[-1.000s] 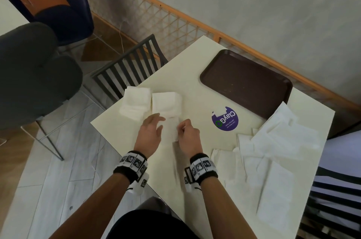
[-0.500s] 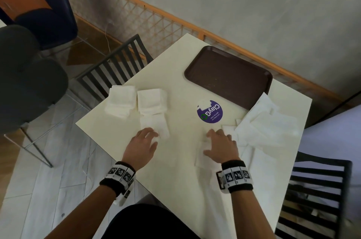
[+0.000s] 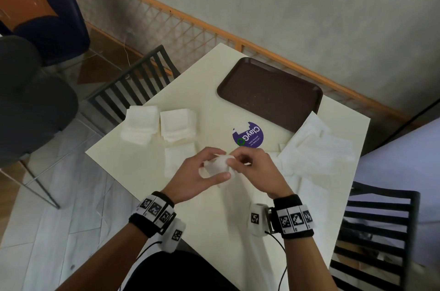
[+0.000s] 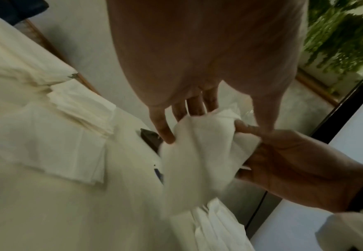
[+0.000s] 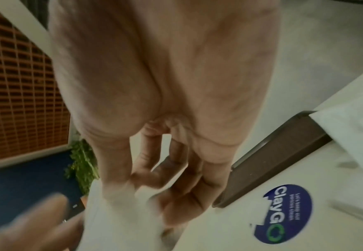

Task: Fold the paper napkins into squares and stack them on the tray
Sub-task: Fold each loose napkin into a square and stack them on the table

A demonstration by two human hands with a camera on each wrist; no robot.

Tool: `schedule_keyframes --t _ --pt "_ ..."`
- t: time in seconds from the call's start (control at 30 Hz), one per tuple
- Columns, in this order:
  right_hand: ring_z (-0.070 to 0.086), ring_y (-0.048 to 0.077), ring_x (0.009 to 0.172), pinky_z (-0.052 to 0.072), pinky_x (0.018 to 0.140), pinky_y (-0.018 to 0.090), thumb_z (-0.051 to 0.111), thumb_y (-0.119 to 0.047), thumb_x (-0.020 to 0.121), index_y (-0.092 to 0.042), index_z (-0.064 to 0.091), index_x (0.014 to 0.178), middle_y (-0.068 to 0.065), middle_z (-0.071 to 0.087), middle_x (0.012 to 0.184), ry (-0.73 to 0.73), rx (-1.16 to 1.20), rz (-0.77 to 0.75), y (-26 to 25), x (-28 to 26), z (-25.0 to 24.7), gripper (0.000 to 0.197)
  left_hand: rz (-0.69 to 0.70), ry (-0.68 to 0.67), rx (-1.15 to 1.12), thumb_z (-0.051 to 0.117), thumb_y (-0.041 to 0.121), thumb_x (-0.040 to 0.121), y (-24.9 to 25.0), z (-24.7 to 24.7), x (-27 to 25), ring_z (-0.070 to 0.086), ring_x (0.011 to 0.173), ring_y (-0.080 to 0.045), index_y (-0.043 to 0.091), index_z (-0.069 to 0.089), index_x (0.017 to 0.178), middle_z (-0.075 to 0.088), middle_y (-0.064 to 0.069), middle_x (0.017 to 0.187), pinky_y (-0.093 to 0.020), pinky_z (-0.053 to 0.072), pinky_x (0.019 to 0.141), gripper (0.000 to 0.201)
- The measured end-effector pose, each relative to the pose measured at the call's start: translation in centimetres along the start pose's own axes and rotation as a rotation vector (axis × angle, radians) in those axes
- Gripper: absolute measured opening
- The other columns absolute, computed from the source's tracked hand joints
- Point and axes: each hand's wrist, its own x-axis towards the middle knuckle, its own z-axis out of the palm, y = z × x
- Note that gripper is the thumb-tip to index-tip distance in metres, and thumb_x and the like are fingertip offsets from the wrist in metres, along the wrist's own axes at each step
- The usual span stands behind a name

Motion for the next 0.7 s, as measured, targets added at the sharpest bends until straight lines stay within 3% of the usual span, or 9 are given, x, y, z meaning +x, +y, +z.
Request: schedule_keyframes --t 0.07,0.17,0.23,0.3,0.37,0.43,0.57,0.63,0.7 --pt "0.069 0.016 0.090 0.056 0.087 0.034 0.072 -0.026 0.107 -0.018 0.072 0.097 -0.004 0.074 0.094 0.057 0.078 -0.037 -1.1 0.4 -0.2 0.012 0.001 0.026 0.026 0.086 0.042 0.090 1.0 -0.4 0.3 0.066 0.087 -0.008 0.027 0.073 0.100 0.074 0.008 0.092 -0.027 0.049 0.081 0.022" --pt "0.071 0.026 0.104 0.063 0.091 0.043 0.068 -0.040 0.108 -0.013 0.068 0.107 0.011 0.072 0.111 0.151 0.338 0.034 -2.4 0.9 -0.1 0.027 -0.026 0.113 -0.029 0.084 0.040 0.092 1.9 -1.2 0.4 0.055 0.070 -0.010 0.021 0.070 0.082 0.066 -0.001 0.076 -0.031 0.043 0.070 0.026" --pt "0.074 0.034 0.111 0.066 0.095 0.050 0.077 -0.047 0.099 -0.007 0.068 0.110 0.024 0.071 0.118 0.109 0.485 0.100 -3.1 0.8 0.9 0.043 -0.036 0.224 -0.148 0.085 0.035 0.093 2.5 -1.7 0.5 0.066 0.073 -0.020 0.016 0.072 0.087 0.073 -0.004 0.082 -0.039 0.052 0.070 0.023" --pt "0.074 0.027 0.097 0.065 0.092 0.047 0.087 -0.033 0.094 -0.007 0.074 0.107 0.025 0.072 0.106 0.055 0.481 0.065 -3.6 0.7 2.4 0.032 -0.019 0.351 -0.217 0.085 0.031 0.093 3.0 -2.0 0.6 0.073 0.083 -0.037 0.013 0.073 0.094 0.077 -0.012 0.090 -0.052 0.059 0.073 0.022" --pt "0.067 0.024 0.088 0.059 0.083 0.049 0.088 -0.019 0.093 -0.003 0.074 0.103 0.025 0.070 0.097 0.111 0.486 0.006 -3.8 0.9 3.6 0.023 -0.013 0.404 -0.247 0.085 0.030 0.093 3.6 -2.7 0.5 0.075 0.085 -0.035 0.012 0.073 0.095 0.078 -0.013 0.092 -0.050 0.060 0.076 0.022" --pt "0.069 0.030 0.088 0.056 0.083 0.051 0.087 -0.018 0.093 0.002 0.071 0.099 0.029 0.069 0.098 0.205 0.538 -0.018 -4.1 1.5 3.9 0.026 -0.008 0.374 -0.269 0.085 0.024 0.093 4.2 -3.8 0.4 0.079 0.090 -0.027 0.012 0.076 0.099 0.081 -0.005 0.095 -0.047 0.062 0.083 0.016" --pt "0.076 0.045 0.115 0.061 0.101 0.057 0.077 0.004 0.095 0.000 0.081 0.115 0.019 0.082 0.116 0.246 0.633 -0.113 -5.4 2.3 3.3 0.021 0.079 0.337 -0.274 0.082 0.006 0.093 5.1 -6.3 -0.1 0.078 0.093 -0.029 0.011 0.076 0.099 0.081 -0.005 0.095 -0.043 0.061 0.089 0.010" --pt "0.076 0.041 0.109 0.061 0.096 0.055 0.075 0.004 0.091 -0.002 0.084 0.107 0.015 0.081 0.112 0.230 0.653 -0.183 -6.1 2.5 3.1 0.019 0.134 0.287 -0.278 0.077 -0.005 0.094 5.5 -7.3 -0.3 0.074 0.095 -0.036 0.006 0.070 0.094 0.075 -0.011 0.093 -0.044 0.060 0.090 0.013" --pt "0.073 0.029 0.098 0.057 0.088 0.041 0.075 -0.001 0.088 0.001 0.082 0.100 0.007 0.078 0.102 0.172 0.651 -0.271 -6.6 2.5 2.9 0.014 0.149 0.189 -0.286 0.075 -0.010 0.093 6.1 -8.1 -0.4 0.069 0.100 -0.042 0.004 0.064 0.095 0.070 -0.018 0.101 -0.046 0.057 0.089 0.017"
